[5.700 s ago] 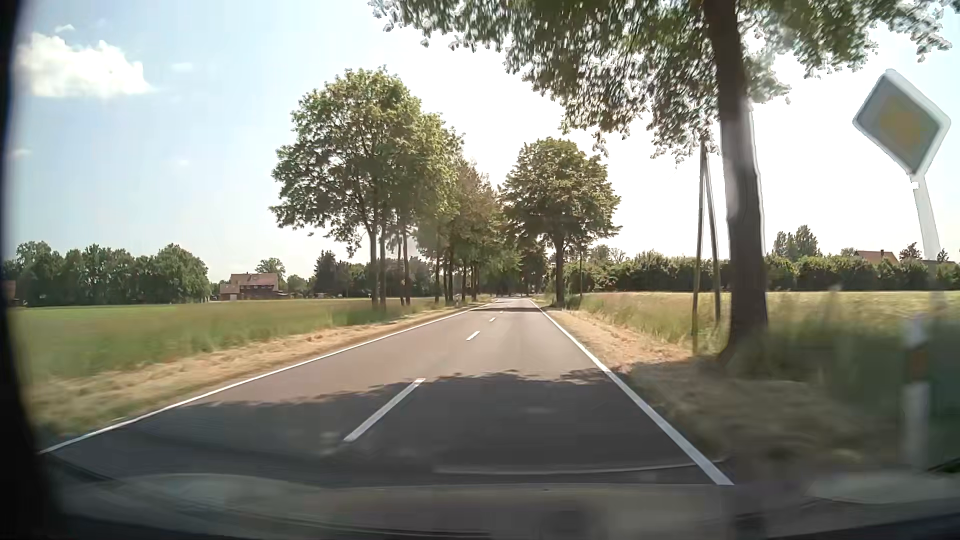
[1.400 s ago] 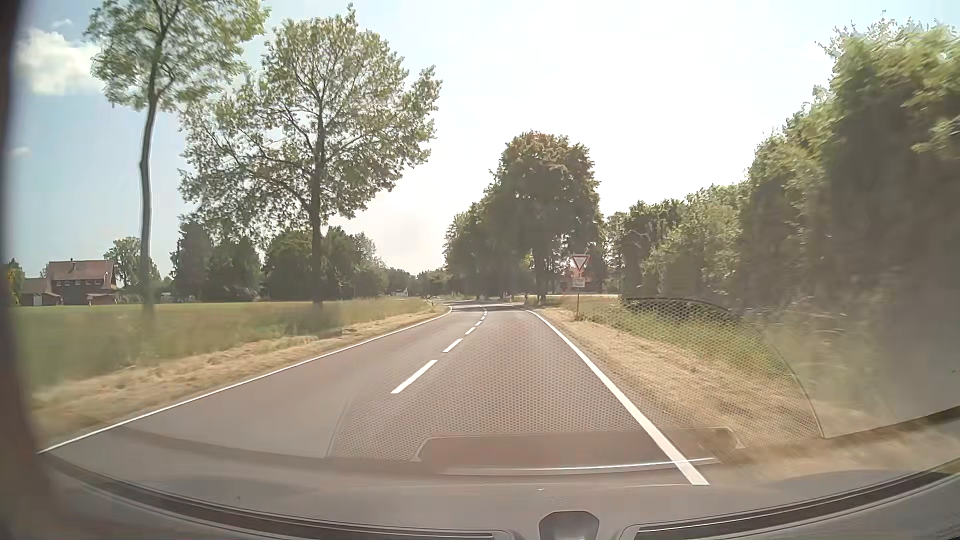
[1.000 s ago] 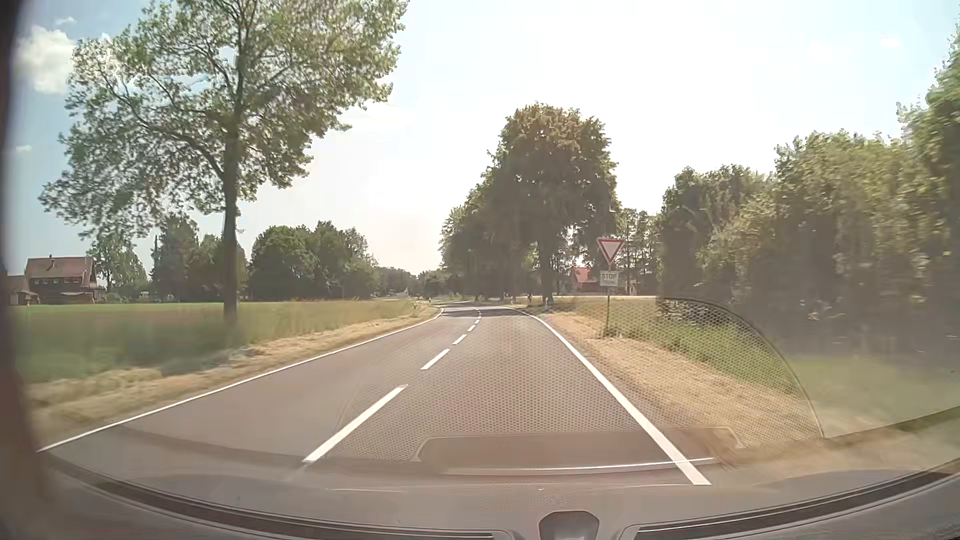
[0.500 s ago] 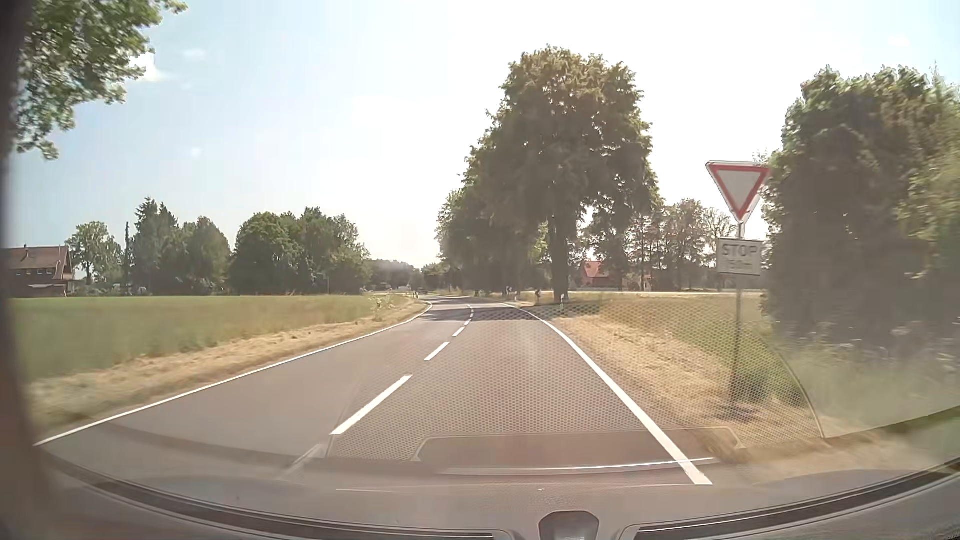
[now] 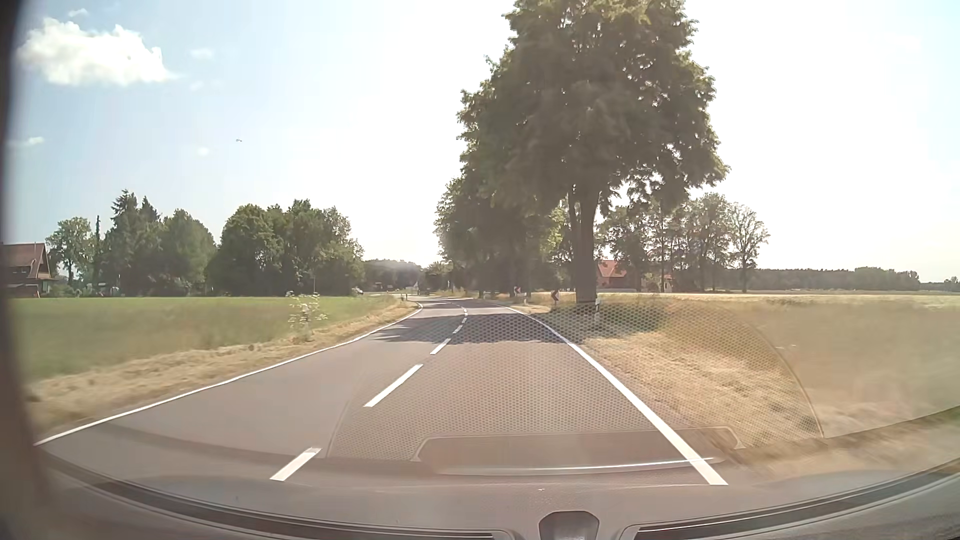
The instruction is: Follow the waypoints while adhering to traffic rules and regulations
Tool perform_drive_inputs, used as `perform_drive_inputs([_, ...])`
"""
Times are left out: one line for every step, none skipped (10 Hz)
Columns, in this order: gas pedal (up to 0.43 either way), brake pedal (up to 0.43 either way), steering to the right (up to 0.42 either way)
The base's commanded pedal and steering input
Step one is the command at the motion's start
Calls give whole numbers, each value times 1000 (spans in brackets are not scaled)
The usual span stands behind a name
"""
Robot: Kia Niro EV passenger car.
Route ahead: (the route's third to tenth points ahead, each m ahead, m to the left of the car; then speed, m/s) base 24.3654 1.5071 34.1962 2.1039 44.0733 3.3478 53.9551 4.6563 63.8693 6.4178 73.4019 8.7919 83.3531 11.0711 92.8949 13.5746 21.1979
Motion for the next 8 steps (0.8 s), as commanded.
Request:
perform_drive_inputs([0,6,-11])
perform_drive_inputs([0,6,-11])
perform_drive_inputs([0,6,-11])
perform_drive_inputs([0,6,-12])
perform_drive_inputs([0,6,-12])
perform_drive_inputs([0,6,-12])
perform_drive_inputs([0,6,-12])
perform_drive_inputs([0,6,-12])
